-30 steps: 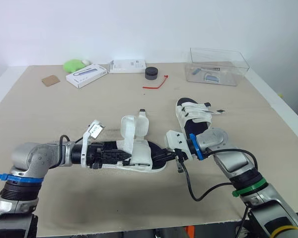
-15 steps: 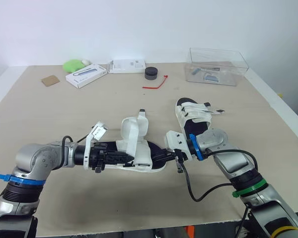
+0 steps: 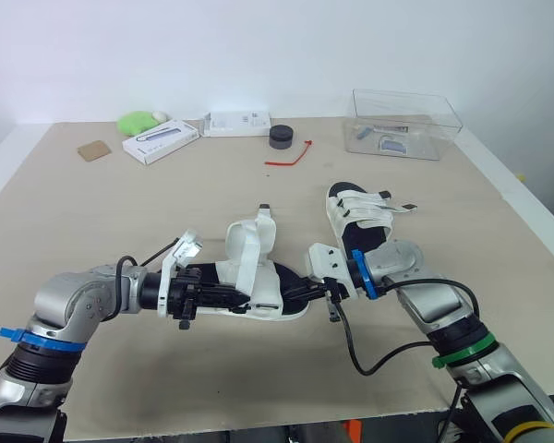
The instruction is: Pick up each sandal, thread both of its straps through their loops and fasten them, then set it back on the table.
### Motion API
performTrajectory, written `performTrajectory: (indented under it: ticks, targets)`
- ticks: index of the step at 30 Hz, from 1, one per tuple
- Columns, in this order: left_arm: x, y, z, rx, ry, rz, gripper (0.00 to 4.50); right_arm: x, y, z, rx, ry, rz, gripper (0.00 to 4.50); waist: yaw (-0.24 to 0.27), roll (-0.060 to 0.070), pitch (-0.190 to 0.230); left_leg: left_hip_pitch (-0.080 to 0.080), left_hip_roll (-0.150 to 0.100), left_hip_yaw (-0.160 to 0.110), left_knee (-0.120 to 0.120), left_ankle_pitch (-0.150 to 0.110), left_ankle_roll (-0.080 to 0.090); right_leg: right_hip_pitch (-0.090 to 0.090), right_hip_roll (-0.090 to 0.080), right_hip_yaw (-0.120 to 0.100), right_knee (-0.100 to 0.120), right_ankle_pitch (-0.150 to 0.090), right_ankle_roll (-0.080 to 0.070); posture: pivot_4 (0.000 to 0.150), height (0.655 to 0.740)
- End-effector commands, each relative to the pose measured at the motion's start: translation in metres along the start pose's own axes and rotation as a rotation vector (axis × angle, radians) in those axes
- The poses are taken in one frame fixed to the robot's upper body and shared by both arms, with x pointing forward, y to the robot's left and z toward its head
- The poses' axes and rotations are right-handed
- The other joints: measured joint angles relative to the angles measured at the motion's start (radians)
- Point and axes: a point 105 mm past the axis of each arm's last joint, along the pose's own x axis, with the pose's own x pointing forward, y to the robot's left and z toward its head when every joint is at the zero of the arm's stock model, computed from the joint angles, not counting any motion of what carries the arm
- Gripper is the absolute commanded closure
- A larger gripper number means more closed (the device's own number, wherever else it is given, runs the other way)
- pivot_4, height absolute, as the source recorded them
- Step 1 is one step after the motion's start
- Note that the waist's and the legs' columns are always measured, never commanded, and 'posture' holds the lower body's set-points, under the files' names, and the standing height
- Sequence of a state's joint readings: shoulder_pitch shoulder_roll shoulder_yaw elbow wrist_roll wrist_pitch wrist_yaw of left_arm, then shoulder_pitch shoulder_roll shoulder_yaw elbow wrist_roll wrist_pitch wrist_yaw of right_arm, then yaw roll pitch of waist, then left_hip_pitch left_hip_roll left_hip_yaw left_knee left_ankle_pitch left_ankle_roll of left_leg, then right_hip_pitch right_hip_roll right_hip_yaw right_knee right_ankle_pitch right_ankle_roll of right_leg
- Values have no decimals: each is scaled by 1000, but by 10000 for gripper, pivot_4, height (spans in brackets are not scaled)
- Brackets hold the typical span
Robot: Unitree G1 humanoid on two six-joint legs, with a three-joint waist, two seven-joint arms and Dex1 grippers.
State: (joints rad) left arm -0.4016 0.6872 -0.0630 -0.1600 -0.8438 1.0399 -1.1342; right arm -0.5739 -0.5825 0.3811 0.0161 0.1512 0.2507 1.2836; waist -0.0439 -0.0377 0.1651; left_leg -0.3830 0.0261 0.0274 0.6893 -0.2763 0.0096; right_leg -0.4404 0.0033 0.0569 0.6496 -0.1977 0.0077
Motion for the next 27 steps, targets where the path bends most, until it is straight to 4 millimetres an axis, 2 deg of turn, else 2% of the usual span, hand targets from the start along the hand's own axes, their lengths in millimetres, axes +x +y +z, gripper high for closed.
performTrajectory:
  ticks: [1,2,7,16,22,25,27]
  targets:
    - [-4,-5,6,72,15,-11,31336,-1,3,-8,11,35,12,45000,0,0,0,0,0,0,0,0,0,0,0,0,0,0,0,1500,7400]
    - [-6,-7,9,81,13,-21,27255,-1,3,-8,11,36,12,45000,0,0,0,0,0,0,0,0,0,0,0,0,0,0,0,1500,7400]
    - [-11,-6,21,106,10,-22,27255,-1,3,-8,8,38,16,45000,0,0,0,0,0,0,0,0,0,0,0,0,0,0,0,1500,7400]
    - [-10,20,47,200,-62,88,27255,-1,2,-9,2,44,16,45000,0,0,0,0,0,0,0,0,0,0,1,0,0,0,0,1500,7400]
    - [-6,16,58,212,-103,46,27255,-2,3,-11,5,51,15,45000,0,0,0,-1,0,0,0,0,0,0,1,0,0,0,0,1500,7400]
    - [-5,11,56,221,-88,10,35675,-3,3,-11,6,53,15,45000,0,0,0,-1,0,0,0,0,0,0,1,0,0,0,0,1500,7400]
    - [-5,7,51,215,-69,-14,44265,-3,3,-11,7,53,15,45000,0,0,0,-1,0,0,0,0,0,0,1,0,0,0,0,1500,7400]
